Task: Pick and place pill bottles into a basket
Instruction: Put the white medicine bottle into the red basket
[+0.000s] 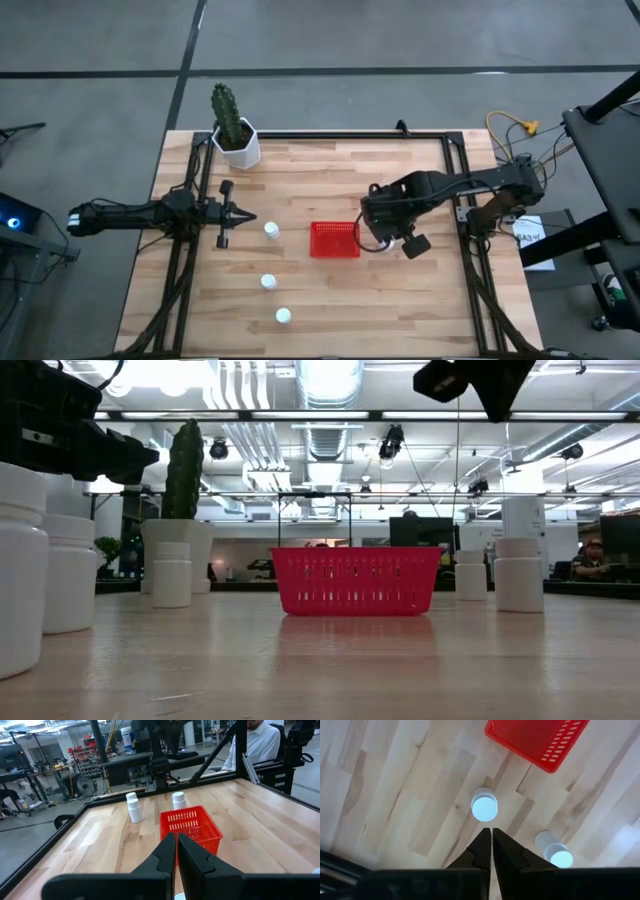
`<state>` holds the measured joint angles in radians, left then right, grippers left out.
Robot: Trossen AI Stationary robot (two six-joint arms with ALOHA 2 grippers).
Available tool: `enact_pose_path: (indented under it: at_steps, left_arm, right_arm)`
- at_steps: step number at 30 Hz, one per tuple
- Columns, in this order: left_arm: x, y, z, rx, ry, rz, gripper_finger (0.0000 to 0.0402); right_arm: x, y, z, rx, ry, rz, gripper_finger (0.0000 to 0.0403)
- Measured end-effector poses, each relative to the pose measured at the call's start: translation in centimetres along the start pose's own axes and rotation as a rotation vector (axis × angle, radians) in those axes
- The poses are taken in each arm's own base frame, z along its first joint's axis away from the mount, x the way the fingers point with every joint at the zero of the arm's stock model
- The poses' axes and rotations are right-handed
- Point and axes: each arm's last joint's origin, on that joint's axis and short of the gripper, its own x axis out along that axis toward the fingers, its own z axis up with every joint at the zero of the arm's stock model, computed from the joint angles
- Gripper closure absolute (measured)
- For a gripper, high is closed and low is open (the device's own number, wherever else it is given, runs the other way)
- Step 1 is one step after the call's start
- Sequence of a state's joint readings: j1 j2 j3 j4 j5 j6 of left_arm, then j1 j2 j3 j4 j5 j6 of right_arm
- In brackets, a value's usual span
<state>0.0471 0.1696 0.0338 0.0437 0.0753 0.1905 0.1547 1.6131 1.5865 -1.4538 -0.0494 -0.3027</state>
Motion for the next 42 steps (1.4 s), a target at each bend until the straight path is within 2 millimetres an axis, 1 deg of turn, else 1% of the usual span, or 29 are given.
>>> enact_pose_path:
  at_steps: [5, 10, 15, 20, 30, 37, 42]
  left_arm:
    - [0.0, 0.0, 0.0, 0.0, 0.0, 0.001, 0.0402]
    - [0.0, 0.0, 0.0, 0.0, 0.0, 0.0, 0.0402]
    - [0.0, 0.0, 0.0, 0.0, 0.0, 0.0, 0.0402]
    - [0.0, 0.0, 0.0, 0.0, 0.0, 0.001, 0.0402]
    - [0.0, 0.0, 0.0, 0.0, 0.0, 0.001, 0.0402]
    - [0.0, 0.0, 0.0, 0.0, 0.0, 0.0, 0.0402]
    - [0.0, 0.0, 0.0, 0.0, 0.0, 0.001, 0.0402]
  right_arm:
    - [0.5, 0.2, -1.3, 0.018, -0.015, -0.005, 0.0394]
    - [1.7, 0.4, -2.1, 0.016, -0.055, -0.017, 0.0394]
    - [3.7, 0.3, -2.4, -0.01, -0.052, -0.015, 0.0394]
    - [5.1, -0.1, -2.7, 0.003, -0.054, -0.017, 0.0394]
    - [6.8, -0.2, -3.0, 0.011, -0.055, -0.016, 0.0394]
    - [8.3, -0.1, -3.4, 0.011, -0.038, -0.009, 0.0394]
    - [8.9, -0.1, -3.6, 0.012, -0.036, -0.009, 0.0394]
